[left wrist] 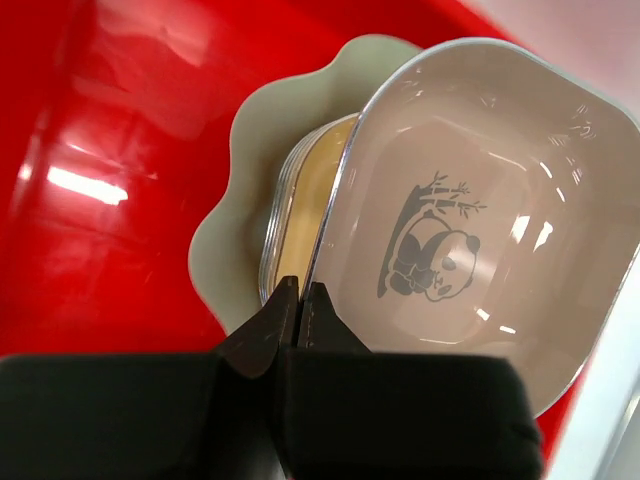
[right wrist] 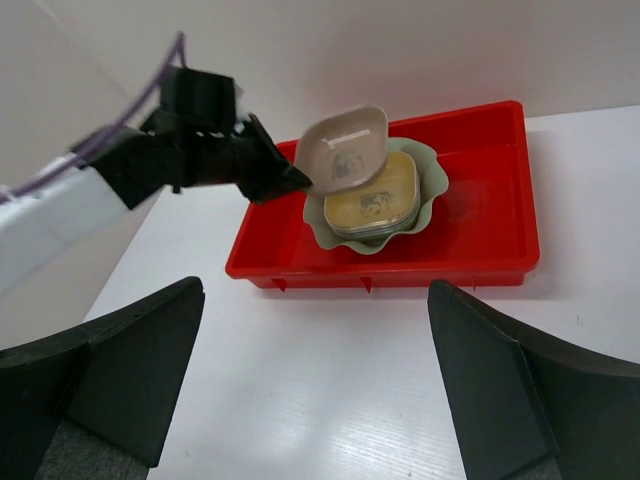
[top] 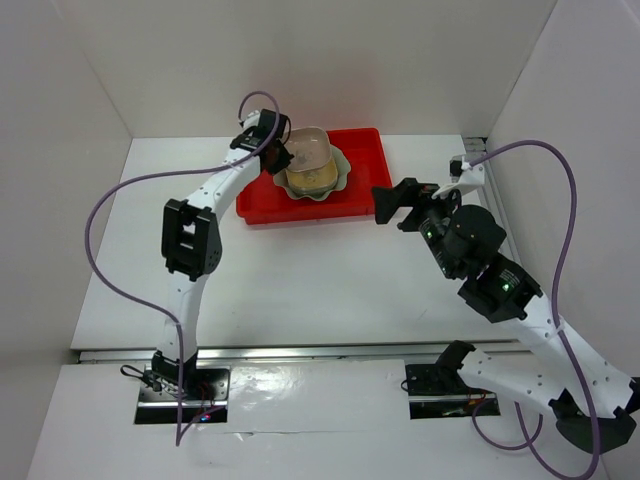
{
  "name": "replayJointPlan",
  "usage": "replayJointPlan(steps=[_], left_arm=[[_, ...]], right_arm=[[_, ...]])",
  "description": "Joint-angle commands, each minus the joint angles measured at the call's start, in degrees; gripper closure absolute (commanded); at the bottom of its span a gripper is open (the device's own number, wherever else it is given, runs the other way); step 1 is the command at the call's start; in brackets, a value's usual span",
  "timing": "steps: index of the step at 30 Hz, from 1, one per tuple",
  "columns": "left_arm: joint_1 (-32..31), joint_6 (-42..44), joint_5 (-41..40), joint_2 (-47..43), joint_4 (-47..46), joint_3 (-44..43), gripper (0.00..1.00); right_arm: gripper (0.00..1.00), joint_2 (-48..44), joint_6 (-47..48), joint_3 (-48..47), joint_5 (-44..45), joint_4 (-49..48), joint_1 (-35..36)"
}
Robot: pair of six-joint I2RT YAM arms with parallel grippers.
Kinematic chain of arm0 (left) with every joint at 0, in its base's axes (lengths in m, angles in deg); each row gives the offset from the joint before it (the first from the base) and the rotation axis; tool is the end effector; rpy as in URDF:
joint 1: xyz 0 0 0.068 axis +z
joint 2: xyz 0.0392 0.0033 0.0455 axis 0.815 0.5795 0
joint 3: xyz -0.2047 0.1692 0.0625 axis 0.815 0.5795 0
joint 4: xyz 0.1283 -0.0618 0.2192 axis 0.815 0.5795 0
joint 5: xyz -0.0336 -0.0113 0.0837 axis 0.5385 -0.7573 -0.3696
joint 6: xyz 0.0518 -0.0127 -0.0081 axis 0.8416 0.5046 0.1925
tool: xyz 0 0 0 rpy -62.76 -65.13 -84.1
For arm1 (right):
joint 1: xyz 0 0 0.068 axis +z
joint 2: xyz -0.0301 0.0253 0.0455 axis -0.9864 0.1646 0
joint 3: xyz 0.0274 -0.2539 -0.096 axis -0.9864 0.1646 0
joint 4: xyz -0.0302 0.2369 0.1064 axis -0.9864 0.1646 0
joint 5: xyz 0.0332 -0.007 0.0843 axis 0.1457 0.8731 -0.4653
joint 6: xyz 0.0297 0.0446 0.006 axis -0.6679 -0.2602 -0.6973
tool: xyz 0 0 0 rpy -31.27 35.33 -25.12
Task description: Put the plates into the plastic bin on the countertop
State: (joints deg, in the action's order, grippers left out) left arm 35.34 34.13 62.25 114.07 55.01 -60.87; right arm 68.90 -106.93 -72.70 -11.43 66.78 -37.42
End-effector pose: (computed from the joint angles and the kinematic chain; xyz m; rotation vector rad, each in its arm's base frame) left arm 0.4894 -0.1607 0.2842 -0.8446 2.1024 -0.3929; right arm 0.1342 0.1037 0.4284 0.0611 1.6039 0.5087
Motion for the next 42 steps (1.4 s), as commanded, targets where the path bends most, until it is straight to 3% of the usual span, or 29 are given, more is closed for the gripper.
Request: replayJointPlan(steps=[1, 7, 11, 12, 14, 16, 22, 24, 25, 27, 31, 35, 42], left_arm=[[-0.18, -2.59, 0.4, 2.3, -0.52, -6.0, 1.0], [-1.94, -3.65, 1.72, 5.83, -2.27, -8.04, 1.0], [-2.55, -4.17, 1.73, 6.36, -2.88, -7.42, 0.68], [-3.16, -4.17, 1.21, 5.83, -2.89, -6.9, 0.55], [-3.17, -4.17, 1.2, 4.61, -2.89, -6.2, 0.42], [-3.17, -4.17, -0.2, 3.29, -2.89, -4.7, 0.35], [-3.86, -1.37, -5.11, -3.82, 0.88, -3.46, 0.31], [-5.27, 0.04, -8.36, -7.51, 5.0, -3.46, 0.11], [-5.89, 1.79, -11.51, -12.75, 5.54, -0.51, 0.01], [-7.2, 3.73, -12.33, -19.01, 6.07, 3.81, 0.01], [-9.84, 9.78, -11.72, -36.41, 6.08, 20.47, 0.01], [-14.93, 12.78, -15.93, -53.29, 12.21, 31.04, 0.01], [-15.47, 14.98, -16.46, -80.98, 23.9, 41.26, 0.01]], right_arm=[[0.0, -1.08, -0.17, -3.0, 2.24, 0.99, -0.31], [0.0, -1.6, 1.59, -3.0, 3.38, 1.0, -0.31], [0.0, -1.6, 1.59, -3.0, 3.38, 1.0, -0.31], [0.0, -1.6, 1.59, -3.0, 3.38, 1.0, -0.31], [0.0, -1.6, 1.59, -3.0, 3.38, 1.0, -0.31], [0.0, -1.6, 1.59, -3.0, 3.38, 1.0, -0.31], [0.0, -1.6, 1.59, -3.0, 2.85, 1.0, -0.31], [0.0, -1.08, 2.46, -3.0, 2.85, 1.78, -0.31], [0.0, -1.08, 2.47, -3.52, 2.85, 2.48, -0.31], [0.0, 0.41, 2.47, -4.58, 4.78, 6.15, -0.31], [0.0, 2.34, 2.47, -6.86, 8.12, 12.31, -0.31], [0.0, 1.65, 2.47, -7.92, 8.13, 15.4, -0.31], [0.0, -2.65, 4.84, -9.59, 6.72, 20.33, 0.39]])
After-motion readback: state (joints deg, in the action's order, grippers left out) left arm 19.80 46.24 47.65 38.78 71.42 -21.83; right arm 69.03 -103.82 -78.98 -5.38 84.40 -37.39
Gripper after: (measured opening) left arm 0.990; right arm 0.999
